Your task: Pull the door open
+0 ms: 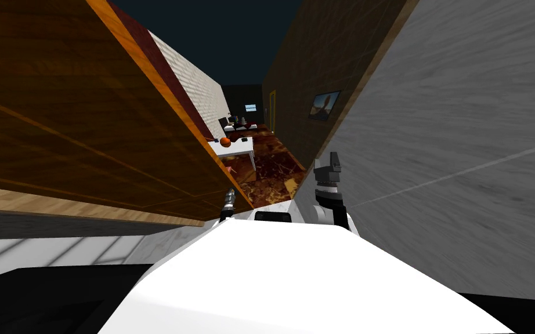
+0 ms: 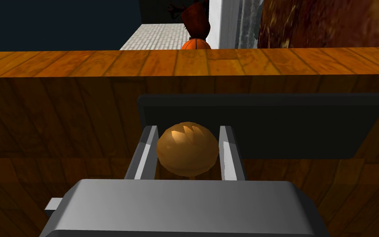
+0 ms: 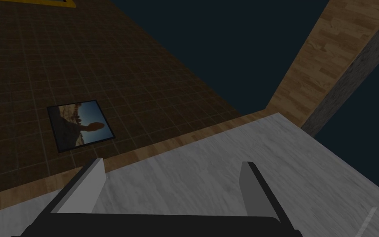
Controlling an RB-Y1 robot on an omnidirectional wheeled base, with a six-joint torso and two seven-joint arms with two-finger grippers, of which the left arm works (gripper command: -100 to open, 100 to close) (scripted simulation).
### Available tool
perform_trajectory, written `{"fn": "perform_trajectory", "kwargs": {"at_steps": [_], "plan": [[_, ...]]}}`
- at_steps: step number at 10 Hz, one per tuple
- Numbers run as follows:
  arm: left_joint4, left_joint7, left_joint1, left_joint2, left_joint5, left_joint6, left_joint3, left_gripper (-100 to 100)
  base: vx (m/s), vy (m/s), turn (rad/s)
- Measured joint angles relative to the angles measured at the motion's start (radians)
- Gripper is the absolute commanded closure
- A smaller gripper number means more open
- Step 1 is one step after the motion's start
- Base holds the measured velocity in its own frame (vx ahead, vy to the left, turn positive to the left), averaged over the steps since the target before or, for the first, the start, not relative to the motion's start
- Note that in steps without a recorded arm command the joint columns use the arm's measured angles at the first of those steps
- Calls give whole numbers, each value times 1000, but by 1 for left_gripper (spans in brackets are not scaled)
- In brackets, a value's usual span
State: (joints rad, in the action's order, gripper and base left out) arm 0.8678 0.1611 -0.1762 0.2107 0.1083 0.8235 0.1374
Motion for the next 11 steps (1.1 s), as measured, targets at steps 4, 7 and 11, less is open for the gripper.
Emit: {"fn": "perform_trajectory", "kwargs": {"at_steps": [4,7,11], "plan": [[0,-1,1,0,-1,0,-1,100,-29,7,-27],[8,24,-6,22,-11,15,-20,100,-199,25,-105],[17,65,-39,51,-29,32,-56,100,-198,21,-101]]}}
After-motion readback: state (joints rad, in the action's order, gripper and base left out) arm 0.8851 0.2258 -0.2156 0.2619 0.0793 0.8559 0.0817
